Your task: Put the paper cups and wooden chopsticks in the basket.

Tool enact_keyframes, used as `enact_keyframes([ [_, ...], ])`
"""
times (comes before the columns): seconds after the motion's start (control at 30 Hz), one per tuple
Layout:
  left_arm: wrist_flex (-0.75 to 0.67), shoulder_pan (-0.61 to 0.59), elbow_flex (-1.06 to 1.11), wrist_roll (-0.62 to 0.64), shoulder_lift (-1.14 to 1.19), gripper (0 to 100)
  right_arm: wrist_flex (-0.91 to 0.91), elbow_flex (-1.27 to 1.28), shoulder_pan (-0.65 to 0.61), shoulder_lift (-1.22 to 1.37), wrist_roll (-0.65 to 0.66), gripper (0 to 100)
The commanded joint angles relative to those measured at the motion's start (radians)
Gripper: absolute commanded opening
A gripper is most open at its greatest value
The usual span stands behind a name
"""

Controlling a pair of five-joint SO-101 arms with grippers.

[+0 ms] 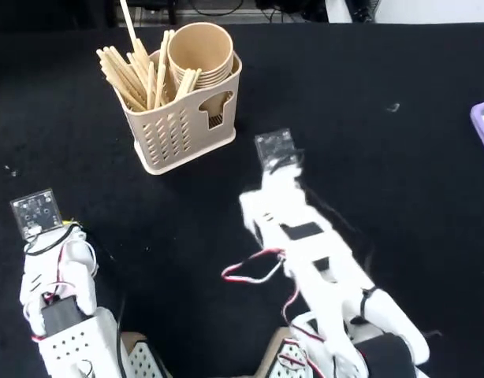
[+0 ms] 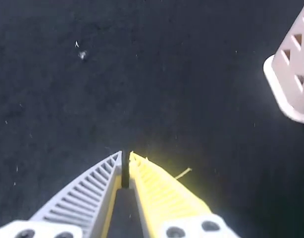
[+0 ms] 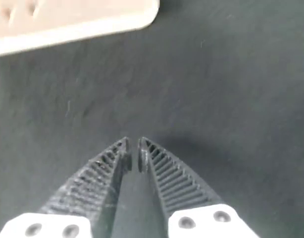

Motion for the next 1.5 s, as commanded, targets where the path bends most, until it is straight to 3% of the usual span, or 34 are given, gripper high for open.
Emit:
enact_keyframes([
  [0.0, 0.098, -0.005, 0.018, -0.005, -0.025, 4, -0.012, 0.031, 0.015, -0.039, 0.011, 3.9],
  [0.2, 0.344, 0.073, -0.041, -0.005, -0.051, 3, 0.014, 0.085, 0.157, -0.14, 0.002, 3.9],
  [0.47, 0.351, 0.077, 0.025, -0.009, -0.051, 3, 0.018, 0.401, 0.259, -0.716, -0.219, 4.3],
  [0.63, 0.371, 0.079, 0.025, -0.006, -0.041, 3, 0.413, 0.407, 0.276, -1.081, -0.244, 4.3],
  [0.8, 0.425, 0.082, 0.025, -0.009, -0.043, 3, 0.964, 0.397, 0.27, -1.412, -0.244, 4.3],
  [0.87, 0.425, 0.082, 0.025, -0.009, -0.043, 3, 1.109, 0.394, 0.27, -1.429, -0.239, 4.0],
  [1.47, 0.428, 0.087, 0.025, -0.008, -0.046, 3, 1.06, 0.398, 0.276, -1.34, -0.242, 4.0],
])
